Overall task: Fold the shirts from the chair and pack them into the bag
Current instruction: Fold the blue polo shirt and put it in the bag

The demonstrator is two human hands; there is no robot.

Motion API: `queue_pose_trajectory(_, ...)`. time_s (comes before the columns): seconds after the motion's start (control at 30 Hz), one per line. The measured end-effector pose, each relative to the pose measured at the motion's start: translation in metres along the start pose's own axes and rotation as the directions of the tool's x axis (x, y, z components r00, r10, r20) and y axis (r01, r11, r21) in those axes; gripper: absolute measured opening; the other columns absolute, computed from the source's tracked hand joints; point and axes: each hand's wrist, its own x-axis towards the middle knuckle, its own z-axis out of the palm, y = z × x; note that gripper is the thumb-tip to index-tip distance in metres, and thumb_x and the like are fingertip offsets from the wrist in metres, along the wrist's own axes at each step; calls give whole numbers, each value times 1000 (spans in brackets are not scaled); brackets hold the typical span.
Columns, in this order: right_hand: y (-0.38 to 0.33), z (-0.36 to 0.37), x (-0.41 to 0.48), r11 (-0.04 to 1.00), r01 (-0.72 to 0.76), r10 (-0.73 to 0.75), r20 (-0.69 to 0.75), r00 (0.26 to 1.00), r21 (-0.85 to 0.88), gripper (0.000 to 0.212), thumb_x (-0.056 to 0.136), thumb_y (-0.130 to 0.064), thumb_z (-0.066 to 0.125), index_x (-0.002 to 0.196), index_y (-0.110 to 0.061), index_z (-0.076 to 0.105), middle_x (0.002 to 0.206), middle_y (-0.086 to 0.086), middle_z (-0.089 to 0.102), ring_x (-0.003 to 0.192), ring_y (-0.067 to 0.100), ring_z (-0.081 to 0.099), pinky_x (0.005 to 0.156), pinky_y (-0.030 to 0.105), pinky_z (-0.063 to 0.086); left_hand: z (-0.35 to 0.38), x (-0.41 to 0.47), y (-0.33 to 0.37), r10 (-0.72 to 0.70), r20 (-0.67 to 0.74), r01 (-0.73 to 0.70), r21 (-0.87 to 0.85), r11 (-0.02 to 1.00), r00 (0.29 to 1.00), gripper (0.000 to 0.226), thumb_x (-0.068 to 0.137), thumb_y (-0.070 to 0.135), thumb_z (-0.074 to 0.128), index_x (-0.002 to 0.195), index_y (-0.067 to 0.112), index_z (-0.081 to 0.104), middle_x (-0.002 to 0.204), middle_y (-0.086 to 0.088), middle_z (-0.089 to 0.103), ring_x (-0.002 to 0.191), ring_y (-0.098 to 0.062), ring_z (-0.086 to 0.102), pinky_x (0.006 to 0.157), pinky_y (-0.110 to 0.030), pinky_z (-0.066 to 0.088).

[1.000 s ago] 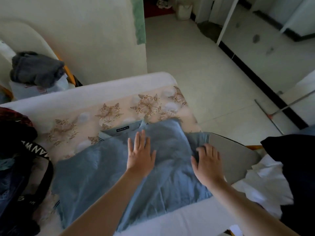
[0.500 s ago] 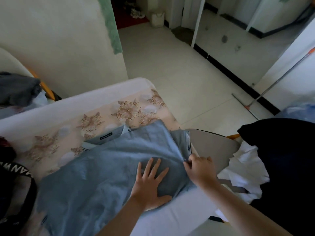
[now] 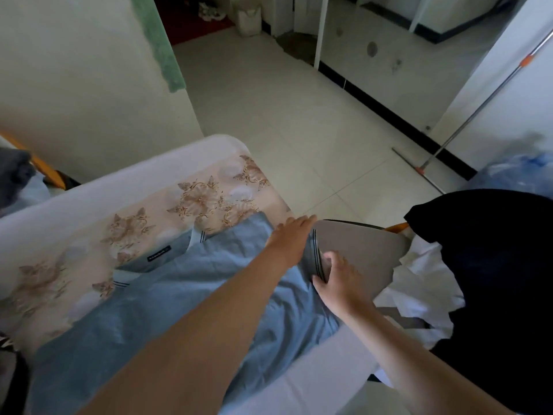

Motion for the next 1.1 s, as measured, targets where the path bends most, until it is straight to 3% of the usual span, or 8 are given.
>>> queue_pose_trajectory(0.23, -8, -13, 13, 1000, -12, 12, 74, 997, -8, 63, 81, -47, 70, 137, -23, 50, 132, 4, 45, 124, 25, 46, 102, 36, 41, -9, 5, -21, -12, -71, -1, -185, 983, 997, 33, 88, 9, 55, 114, 25, 68, 112, 2, 54, 108, -20, 53, 85, -35, 49)
queue_pose_trajectory(0.37, -23, -16, 11, 995, 81, -80, -8, 997, 67, 22, 74, -43, 67, 75, -24, 56, 94, 0, 57, 97, 28, 55, 78, 32, 40, -19, -35, -43, -22, -327, -74, -277, 958, 945, 19, 85, 6, 60, 98, 20, 65, 103, 10, 55, 89, -11, 49, 68, -22, 46)
queue_pose_trajectory(0.43, -32, -15, 3, 986, 138, -134, -48, 990, 98, 27, 77, -39, 63, 64, -21, 48, 69, 1, 58, 75, 31, 60, 67, 30, 38, -18, -59, -53, -8, -375, -87, -235, 968, 927, 20, 82, 4, 63, 96, 19, 63, 99, 9, 57, 88, -13, 54, 67, -30, 52)
queue_pose_trajectory(0.57, -45, -16, -19, 945, 307, -321, -142, 936, -112, 17, 81, -35, 69, 84, -21, 60, 69, -1, 67, 61, 26, 63, 55, 30, 46, -10, -98, -75, 65, -209, -67, -3, 998, 976, 30, 83, 2, 64, 107, 21, 66, 111, 5, 59, 106, -17, 55, 76, -25, 43)
queue_pose_trajectory(0.67, -53, -12, -34, 892, 424, -396, 183, 900, -153, 26, 83, -49, 62, 84, -25, 53, 76, -7, 62, 70, 16, 62, 61, 28, 45, 2, -113, -88, 67, -44, -52, 277, 960, 997, 45, 86, 8, 67, 126, 27, 62, 130, 0, 55, 125, -22, 47, 106, -38, 40)
queue_pose_trajectory(0.77, -58, -4, -39, 920, 338, -264, 323, 909, -197, 35, 92, -57, 47, 80, -25, 56, 75, -7, 63, 70, 16, 60, 64, 28, 45, 4, -119, -81, -47, -39, 56, 291, 955, 998, 49, 89, 3, 60, 131, 28, 59, 137, -2, 52, 129, -21, 44, 113, -40, 33)
queue_pose_trajectory(0.93, -53, 3, -30, 944, 294, -292, 32, 956, -149, 11, 95, -31, 56, 98, -27, 65, 94, -2, 70, 78, 23, 66, 63, 31, 45, 0, -98, -55, 138, -170, -104, 197, 975, 976, 64, 82, -11, 53, 138, 17, 47, 143, -2, 43, 135, -20, 37, 117, -35, 29)
queue_pose_trajectory(1.1, -37, 11, -25, 964, 204, -179, 151, 972, -170, 45, 89, -46, 66, 127, -27, 53, 120, -3, 58, 104, 21, 61, 82, 33, 49, 9, -65, -62, 253, 29, -246, 364, 899, 967, 70, 86, -2, 61, 149, 18, 37, 154, -4, 38, 143, -23, 34, 120, -39, 23)
